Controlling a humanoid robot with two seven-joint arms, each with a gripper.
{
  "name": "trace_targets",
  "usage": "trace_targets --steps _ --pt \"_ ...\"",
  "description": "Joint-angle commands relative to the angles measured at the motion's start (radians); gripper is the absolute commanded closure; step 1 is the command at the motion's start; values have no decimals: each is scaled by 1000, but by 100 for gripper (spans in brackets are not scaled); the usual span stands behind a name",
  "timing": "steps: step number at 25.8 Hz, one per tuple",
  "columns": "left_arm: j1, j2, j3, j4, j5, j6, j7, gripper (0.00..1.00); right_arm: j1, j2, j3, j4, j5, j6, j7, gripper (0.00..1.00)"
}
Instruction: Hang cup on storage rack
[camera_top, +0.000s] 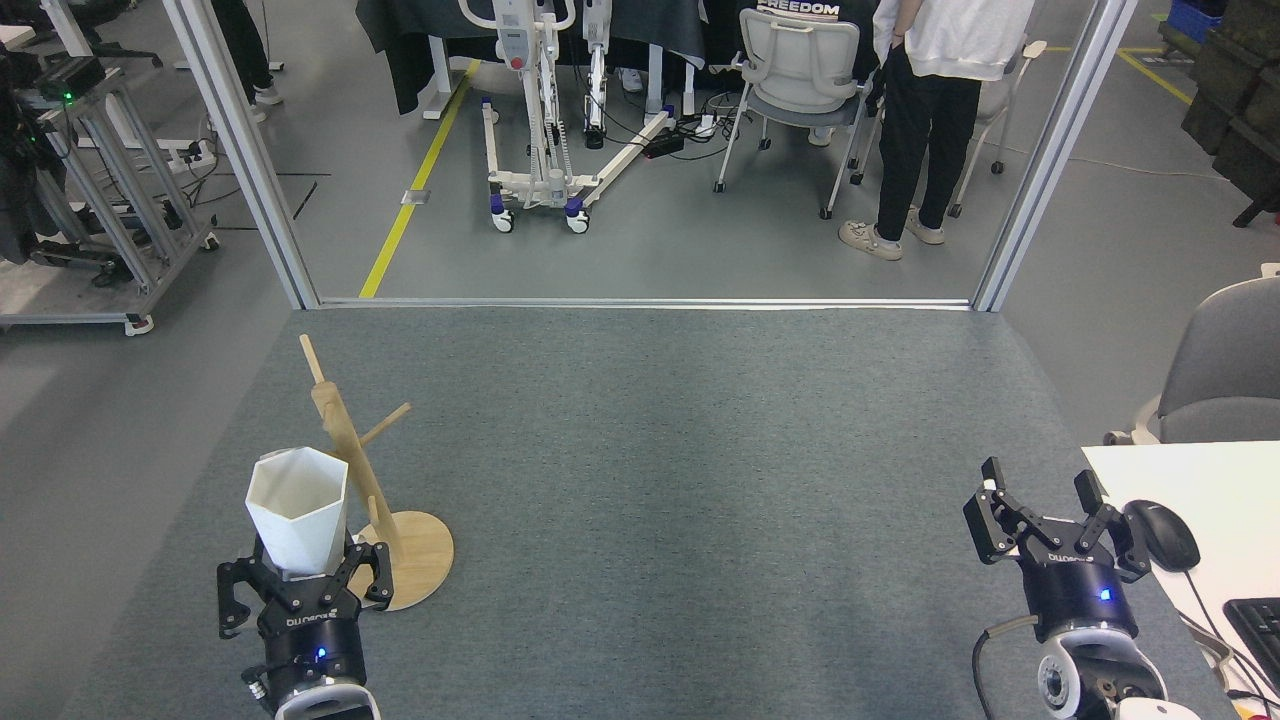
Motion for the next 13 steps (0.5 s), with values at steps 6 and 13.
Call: trace_targets --steps 6,13 --pt "-12 -2 -4 38 -3 1 19 0 1 4 0 0 0 0 -5 1" --pt "-15 0 -25 51 -8 0 22 0 -2 9 0 0 0 2 -3 1"
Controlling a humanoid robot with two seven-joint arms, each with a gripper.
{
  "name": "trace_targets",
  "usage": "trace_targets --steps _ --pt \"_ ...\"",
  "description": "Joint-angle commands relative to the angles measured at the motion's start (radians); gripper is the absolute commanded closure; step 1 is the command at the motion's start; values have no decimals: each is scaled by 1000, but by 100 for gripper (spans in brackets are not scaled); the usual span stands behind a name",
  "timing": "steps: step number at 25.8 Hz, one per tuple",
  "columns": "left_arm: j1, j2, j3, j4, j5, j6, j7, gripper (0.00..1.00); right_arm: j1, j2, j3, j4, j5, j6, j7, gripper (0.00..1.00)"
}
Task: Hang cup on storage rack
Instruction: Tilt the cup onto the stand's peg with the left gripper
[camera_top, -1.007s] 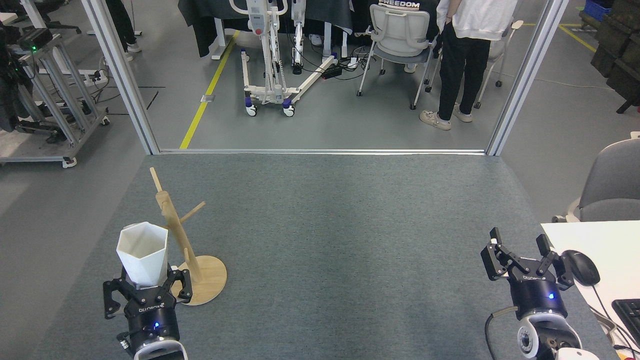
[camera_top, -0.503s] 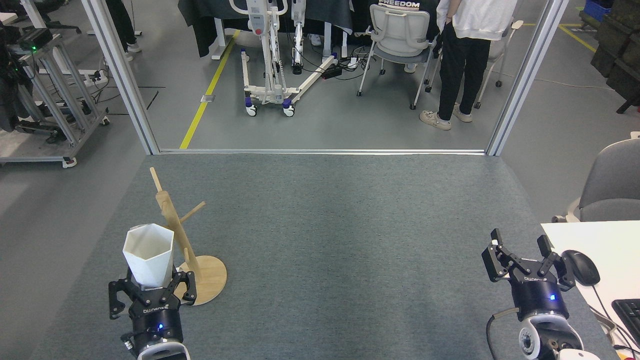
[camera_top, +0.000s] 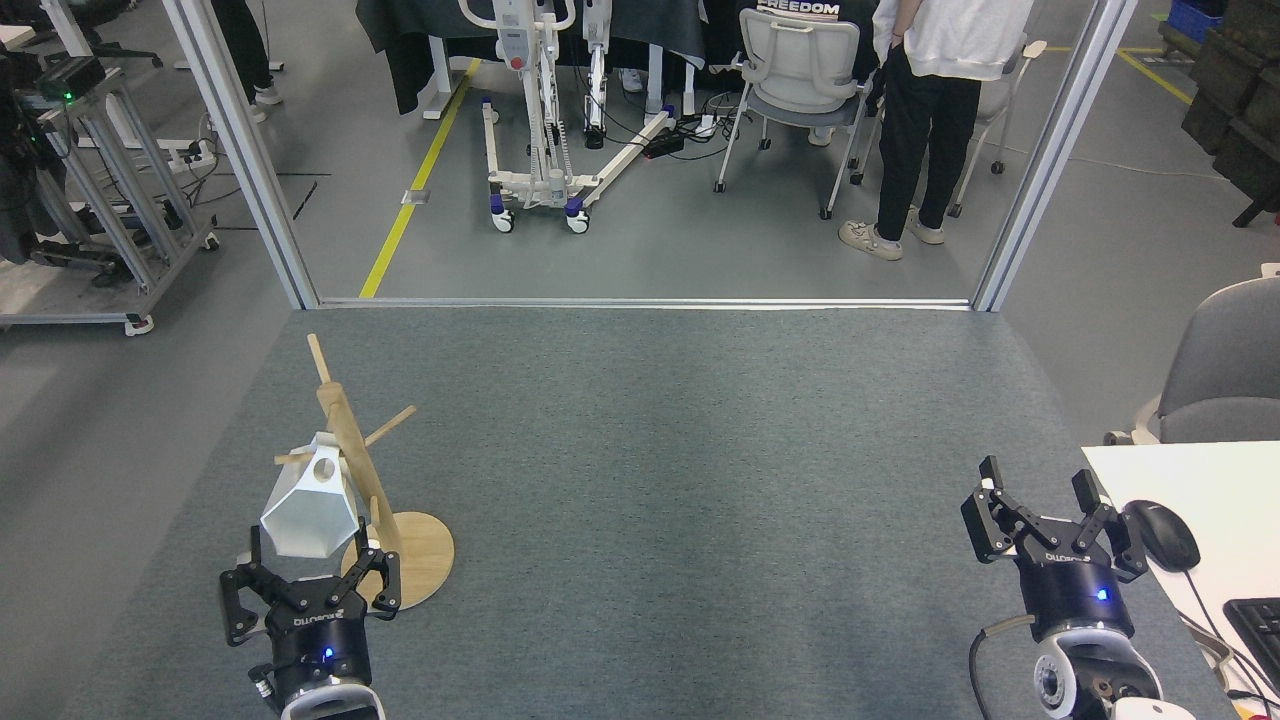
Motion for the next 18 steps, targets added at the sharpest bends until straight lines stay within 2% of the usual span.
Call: trace_targets --steps 1,11,15,18 --pt "0 0 -13 16 -1 -2 0 0 -1 2 0 0 0 2 0 1" --pt "14 -9 -64 54 6 -13 -16 0 -1 9 2 0 0 2 0 1" --pt "38 -20 -131 54 15 -96 -20 1 1 9 3 0 0 2 0 1" --pt "60 -50 -137 49 25 -194 -23 1 1 9 3 0 0 1 0 1"
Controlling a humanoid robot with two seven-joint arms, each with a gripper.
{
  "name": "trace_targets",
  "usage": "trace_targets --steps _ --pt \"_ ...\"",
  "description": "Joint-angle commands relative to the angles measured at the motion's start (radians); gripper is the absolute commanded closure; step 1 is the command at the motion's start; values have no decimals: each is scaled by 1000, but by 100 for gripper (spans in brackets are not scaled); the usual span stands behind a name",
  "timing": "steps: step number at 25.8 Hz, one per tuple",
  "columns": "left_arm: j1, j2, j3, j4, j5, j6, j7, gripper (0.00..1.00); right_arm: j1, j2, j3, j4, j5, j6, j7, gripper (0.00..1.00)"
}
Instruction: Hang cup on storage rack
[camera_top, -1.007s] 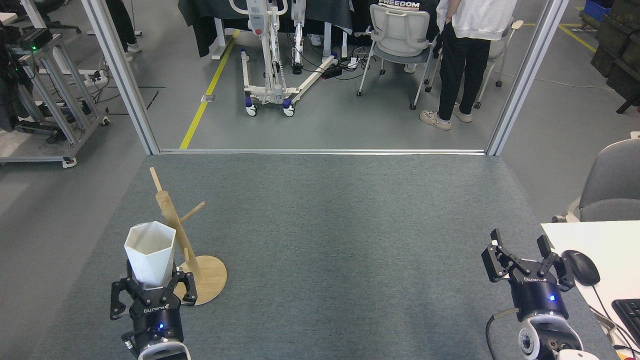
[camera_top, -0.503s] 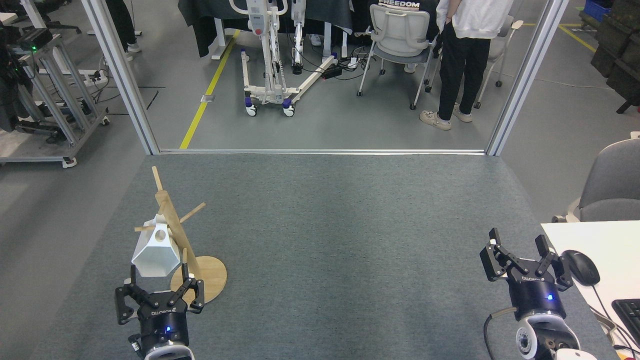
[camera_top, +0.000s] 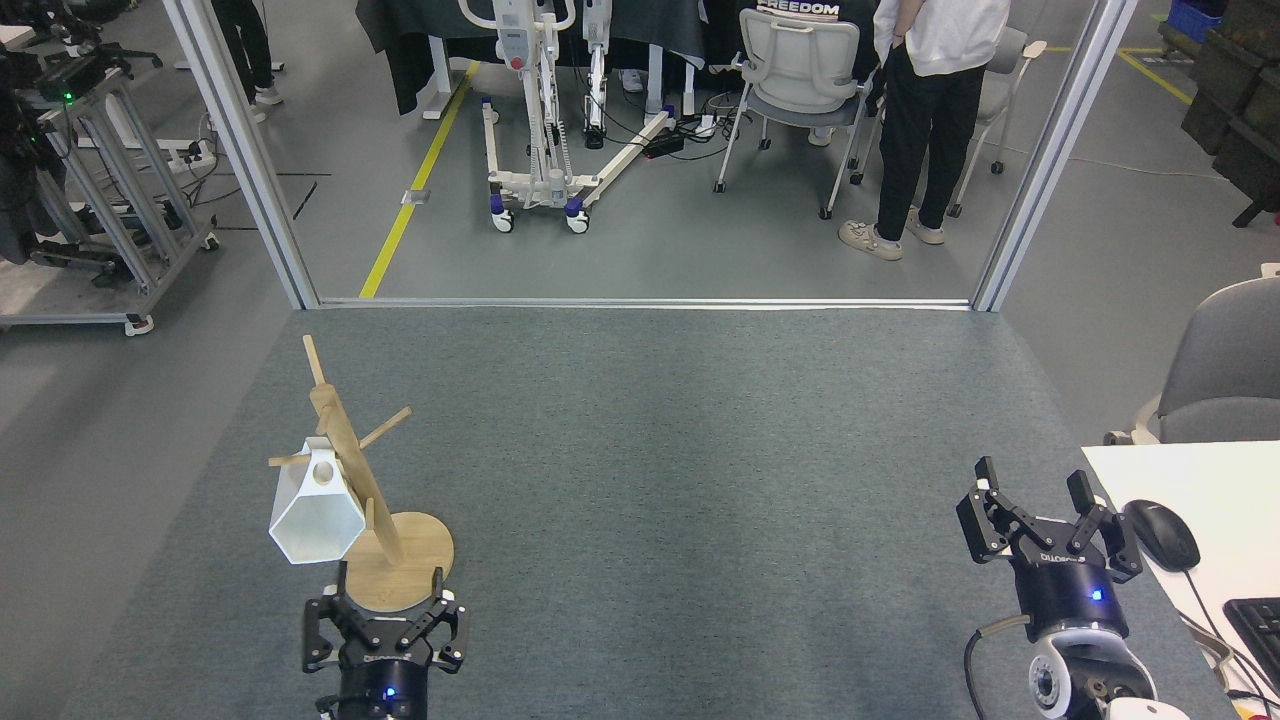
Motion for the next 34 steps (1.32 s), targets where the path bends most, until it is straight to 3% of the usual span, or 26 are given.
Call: trace_targets --steps 1,4,14,16,19,21,26,29,34 --pt "29 -32 -15 -7 7 -119 -3 1 1 0 2 0 0 -1 0 1" --pt "60 -73 -38 -42 6 -199 10 0 4 0 2 0 0 -1 0 1" --pt "41 -173 -50 -329 4 -314 5 1 1 -3 2 0 0 -1 0 1" --pt "14 -182 -46 -332 10 -378 -9 2 1 -3 2 0 0 -1 0 1" --pt "-23 -201 -23 -315 90 -444 -122 3 -2 -1 2 0 0 -1 0 1" --pt "-81 -205 -12 -273 158 -439 -174 3 -2 -1 2 0 0 -1 0 1" --pt "-184 -205 3 -195 167 -364 -162 3 -2 -1 0 0 0 0 0 1" --pt "-195 -204 -6 -200 167 -286 -107 2 -4 0 0 0 0 0 0 1" --pt "-193 -204 -7 -172 164 -277 8 2 -4 0 0 0 0 0 0 1"
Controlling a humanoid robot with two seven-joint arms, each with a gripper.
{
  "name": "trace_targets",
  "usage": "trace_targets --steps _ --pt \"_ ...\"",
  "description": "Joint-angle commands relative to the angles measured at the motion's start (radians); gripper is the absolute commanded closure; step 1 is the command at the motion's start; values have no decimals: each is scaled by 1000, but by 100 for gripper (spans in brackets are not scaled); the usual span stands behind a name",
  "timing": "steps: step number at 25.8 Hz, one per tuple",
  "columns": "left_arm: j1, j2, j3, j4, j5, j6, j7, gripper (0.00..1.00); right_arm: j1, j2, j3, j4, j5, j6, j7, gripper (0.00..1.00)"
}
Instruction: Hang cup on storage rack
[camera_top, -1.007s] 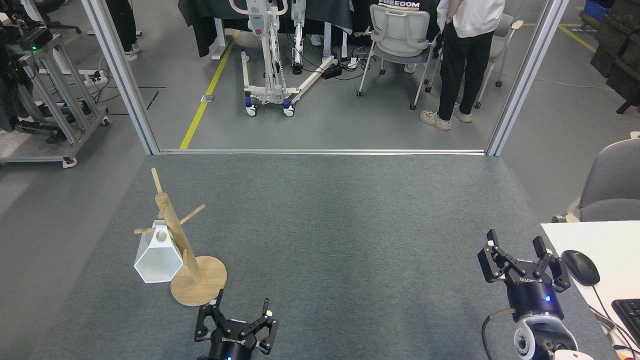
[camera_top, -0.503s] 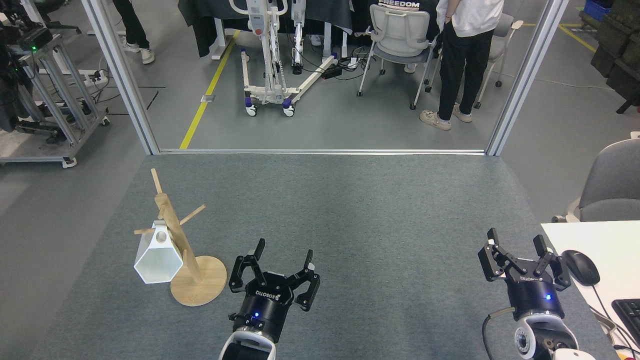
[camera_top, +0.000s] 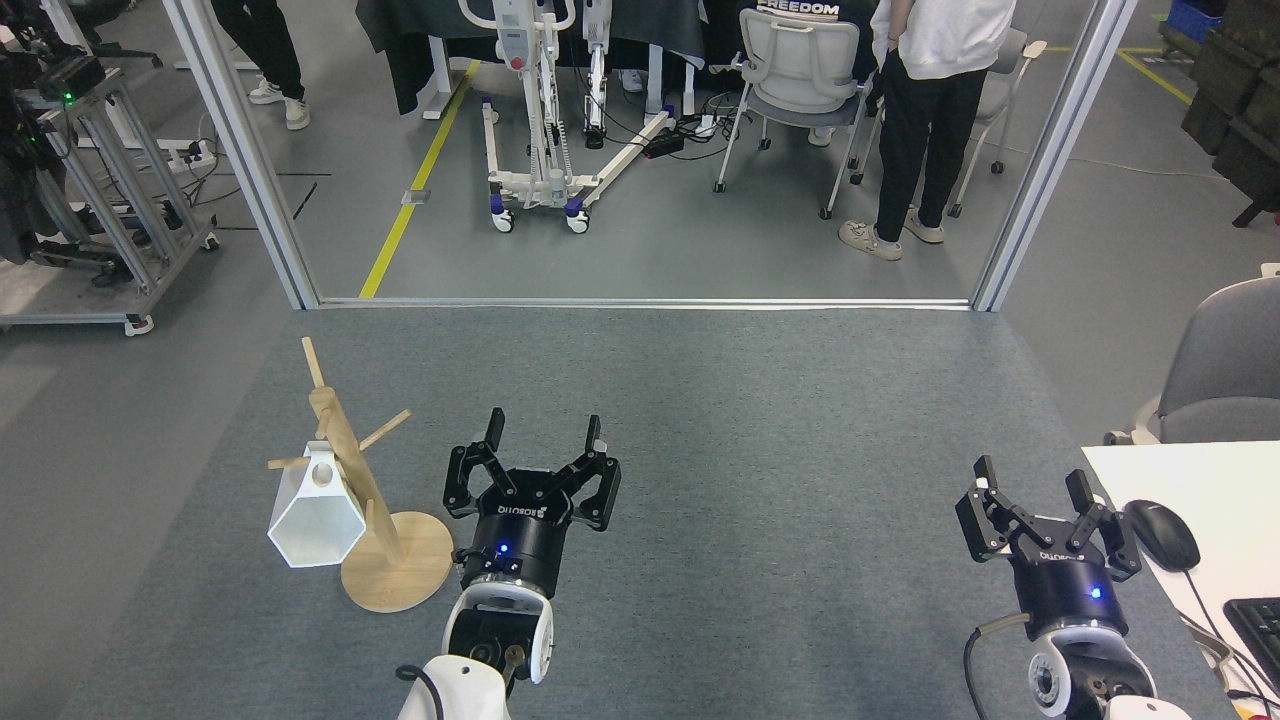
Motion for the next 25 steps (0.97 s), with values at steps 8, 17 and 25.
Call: trace_targets --steps 8,17,25 --pt "0 1 -13 52 -10 10 19 2 0 0 -2 0 0 0 0 1" --pt "2 1 -16 54 -51 10 -16 2 -3 -6 -15 5 -2 3 -1 1" --pt "11 4 -24 57 -142 7 -62 1 -3 -6 -14 20 -2 3 -1 1"
